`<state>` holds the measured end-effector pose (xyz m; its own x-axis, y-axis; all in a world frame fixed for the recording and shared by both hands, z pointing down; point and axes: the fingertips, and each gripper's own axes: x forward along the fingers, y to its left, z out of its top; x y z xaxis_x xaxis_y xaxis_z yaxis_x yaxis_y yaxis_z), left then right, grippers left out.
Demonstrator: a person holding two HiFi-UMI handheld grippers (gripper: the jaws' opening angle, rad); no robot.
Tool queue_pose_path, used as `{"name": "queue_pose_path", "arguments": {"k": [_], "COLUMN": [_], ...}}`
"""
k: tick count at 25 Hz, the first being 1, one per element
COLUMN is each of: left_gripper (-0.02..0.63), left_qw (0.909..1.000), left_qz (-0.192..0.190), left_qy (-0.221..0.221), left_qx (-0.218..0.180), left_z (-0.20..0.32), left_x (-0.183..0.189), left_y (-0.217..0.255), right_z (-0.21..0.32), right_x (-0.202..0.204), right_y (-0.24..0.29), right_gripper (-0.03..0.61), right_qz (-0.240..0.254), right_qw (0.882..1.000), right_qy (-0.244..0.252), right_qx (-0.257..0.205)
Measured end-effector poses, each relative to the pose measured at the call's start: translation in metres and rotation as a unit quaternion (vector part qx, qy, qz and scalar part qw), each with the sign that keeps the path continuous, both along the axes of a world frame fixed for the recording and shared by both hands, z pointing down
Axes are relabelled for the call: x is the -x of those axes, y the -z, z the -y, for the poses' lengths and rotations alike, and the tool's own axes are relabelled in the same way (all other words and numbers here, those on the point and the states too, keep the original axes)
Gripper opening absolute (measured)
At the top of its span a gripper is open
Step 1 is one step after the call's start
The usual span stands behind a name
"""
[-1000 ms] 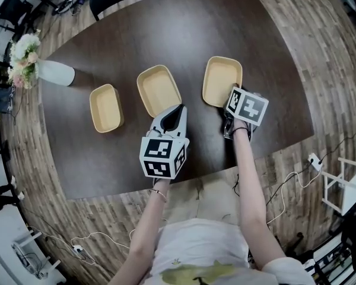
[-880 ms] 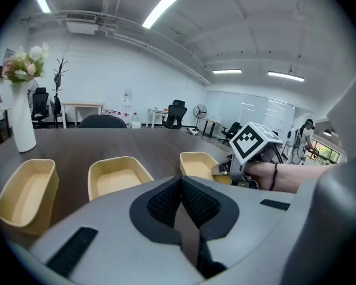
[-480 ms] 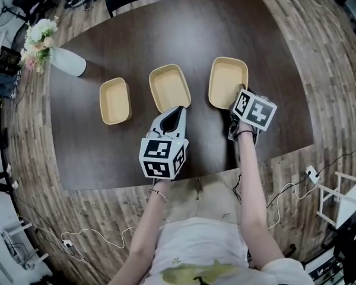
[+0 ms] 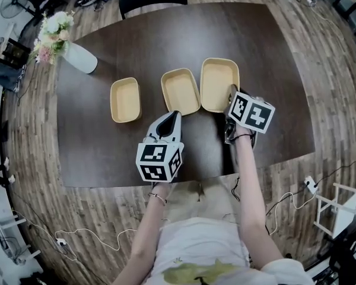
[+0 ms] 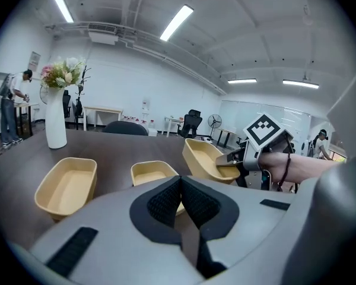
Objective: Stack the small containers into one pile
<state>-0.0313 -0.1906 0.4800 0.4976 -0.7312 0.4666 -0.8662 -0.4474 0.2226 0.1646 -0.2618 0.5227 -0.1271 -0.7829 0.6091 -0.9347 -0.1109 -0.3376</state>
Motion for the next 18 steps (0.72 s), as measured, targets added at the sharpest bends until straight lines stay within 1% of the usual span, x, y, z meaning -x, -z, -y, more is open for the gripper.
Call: {"name": "queue_pose_path", "arguments": {"k": [9, 18], "left_gripper": [0.025, 0.025], "left_qw": [0.9996, 0.9996], "left_qz": [-0.003, -0.003], "left_qy": [0.029, 0.028], "left_qx": [0.004, 0.005], "left_z": [0.009, 0.02], "left_x": [0.045, 0.07], "left_y": [-0.003, -0.006], "right_z": [0.018, 0.028], "right_x": [0.059, 0.107], "right_y": [0.012, 0.003], "right_gripper": [0.035, 0.035], "right_qz": [0.01, 0.009], "right_qw": [0.998, 0.994], "right_qy": [0.062, 0.109], "right_qx": [-0.015, -0.005]}}
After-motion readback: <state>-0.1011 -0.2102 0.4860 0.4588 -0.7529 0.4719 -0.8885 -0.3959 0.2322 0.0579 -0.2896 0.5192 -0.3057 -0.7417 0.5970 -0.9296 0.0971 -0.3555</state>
